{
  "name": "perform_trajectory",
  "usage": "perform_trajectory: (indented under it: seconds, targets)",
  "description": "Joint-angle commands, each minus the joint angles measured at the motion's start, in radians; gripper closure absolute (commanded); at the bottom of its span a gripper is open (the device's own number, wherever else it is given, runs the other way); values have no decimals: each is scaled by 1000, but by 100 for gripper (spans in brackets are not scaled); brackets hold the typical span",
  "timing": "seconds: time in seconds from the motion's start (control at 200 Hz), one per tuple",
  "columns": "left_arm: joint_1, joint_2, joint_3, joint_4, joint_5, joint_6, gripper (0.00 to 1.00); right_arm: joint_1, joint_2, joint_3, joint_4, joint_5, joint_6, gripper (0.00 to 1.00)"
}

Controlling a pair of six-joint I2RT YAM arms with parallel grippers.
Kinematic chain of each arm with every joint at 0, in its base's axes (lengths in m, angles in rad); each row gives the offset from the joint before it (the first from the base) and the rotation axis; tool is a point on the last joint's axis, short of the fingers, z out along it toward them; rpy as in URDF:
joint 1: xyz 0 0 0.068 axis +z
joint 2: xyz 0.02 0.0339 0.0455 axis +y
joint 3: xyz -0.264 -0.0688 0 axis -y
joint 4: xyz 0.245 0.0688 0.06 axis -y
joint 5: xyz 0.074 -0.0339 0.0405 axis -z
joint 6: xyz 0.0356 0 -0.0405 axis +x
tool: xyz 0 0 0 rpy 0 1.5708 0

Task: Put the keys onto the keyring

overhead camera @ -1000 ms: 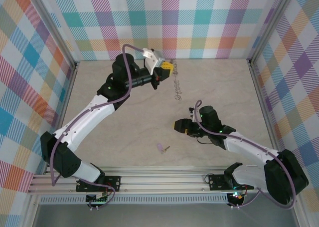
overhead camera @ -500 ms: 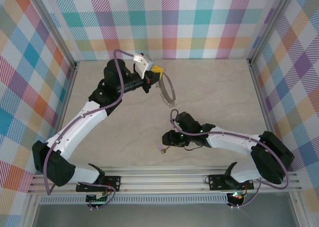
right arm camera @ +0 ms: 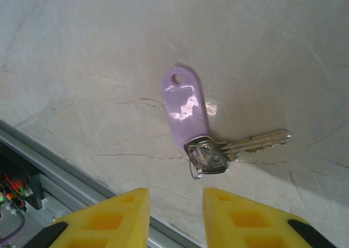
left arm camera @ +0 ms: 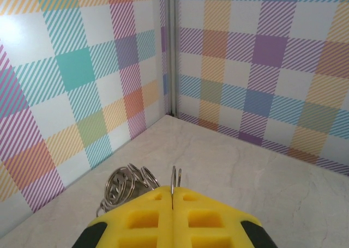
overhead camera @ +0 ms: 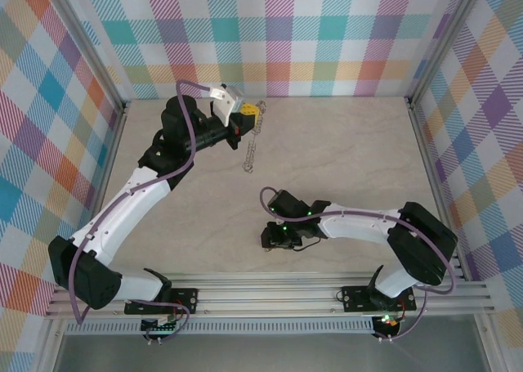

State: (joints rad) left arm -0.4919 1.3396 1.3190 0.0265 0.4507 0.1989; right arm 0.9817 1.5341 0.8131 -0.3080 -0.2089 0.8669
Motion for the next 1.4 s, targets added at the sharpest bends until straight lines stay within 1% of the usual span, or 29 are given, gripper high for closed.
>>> perform_trajectory:
  seconds: [0.0,0.495,0.84,1.025,1.395]
  targets:
    - [12,-33,0,37,-1,3,100,10,22,34,-38,6,18,70]
    - [36,-34,-14,53,15,-2,100,26,97,80,-36,-18,31,74]
    - [50,-35,-34,84,29,-16,100,37,30,44,-85,51,89,74]
    - [56,-37,-41,97,28,-24,100,36,39,42,-97,80,116,74]
    - [65,-38,-48,111,34,-35,100,36,97,78,-74,68,112,75]
